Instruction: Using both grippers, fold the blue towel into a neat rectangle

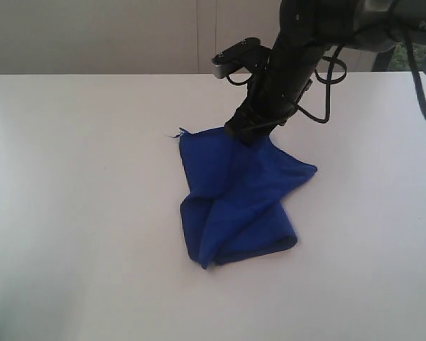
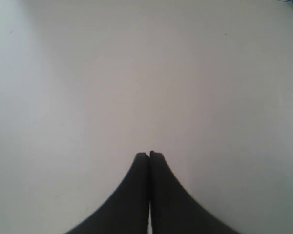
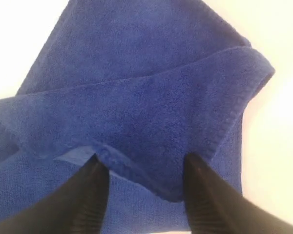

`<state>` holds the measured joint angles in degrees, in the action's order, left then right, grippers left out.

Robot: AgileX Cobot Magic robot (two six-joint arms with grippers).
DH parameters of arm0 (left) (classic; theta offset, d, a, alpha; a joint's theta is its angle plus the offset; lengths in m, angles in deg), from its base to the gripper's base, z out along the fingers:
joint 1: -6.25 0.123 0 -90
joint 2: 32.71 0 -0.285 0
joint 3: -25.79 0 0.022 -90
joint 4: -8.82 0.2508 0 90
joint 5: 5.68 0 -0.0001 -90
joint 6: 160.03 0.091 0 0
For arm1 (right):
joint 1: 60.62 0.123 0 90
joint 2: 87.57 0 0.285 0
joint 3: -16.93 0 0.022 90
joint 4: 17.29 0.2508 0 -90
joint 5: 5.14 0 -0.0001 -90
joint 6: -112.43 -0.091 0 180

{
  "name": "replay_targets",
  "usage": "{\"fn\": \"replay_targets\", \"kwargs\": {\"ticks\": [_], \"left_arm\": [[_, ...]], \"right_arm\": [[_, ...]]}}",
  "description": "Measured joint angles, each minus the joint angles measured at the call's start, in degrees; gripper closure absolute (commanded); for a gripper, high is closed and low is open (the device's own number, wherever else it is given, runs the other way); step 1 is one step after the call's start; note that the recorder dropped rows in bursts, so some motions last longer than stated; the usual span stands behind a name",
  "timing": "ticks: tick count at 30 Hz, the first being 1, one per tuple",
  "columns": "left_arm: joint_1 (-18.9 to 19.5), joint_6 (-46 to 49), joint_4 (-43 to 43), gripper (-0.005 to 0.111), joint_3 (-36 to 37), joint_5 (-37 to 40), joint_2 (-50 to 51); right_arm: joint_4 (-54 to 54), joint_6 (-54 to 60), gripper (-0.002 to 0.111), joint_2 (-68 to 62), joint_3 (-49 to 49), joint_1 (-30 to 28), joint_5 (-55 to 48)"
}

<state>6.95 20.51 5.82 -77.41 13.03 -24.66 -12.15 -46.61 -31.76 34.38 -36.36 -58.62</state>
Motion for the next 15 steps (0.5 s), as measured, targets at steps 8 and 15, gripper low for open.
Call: {"fn": "replay_targets", "kwargs": {"ticks": [8,15], "left_arm": [[0.00,0.00,0.00,0.107,0.00,0.00,0.00],[0.00,0.00,0.00,0.107,0.00,0.00,0.00]], "right_arm": [[-0.34,-0.49,0.044,-5.35,0.00,0.00,0.94],[-0.81,-7.03,0.044,-7.00,0.00,0.00,6.87]]}}
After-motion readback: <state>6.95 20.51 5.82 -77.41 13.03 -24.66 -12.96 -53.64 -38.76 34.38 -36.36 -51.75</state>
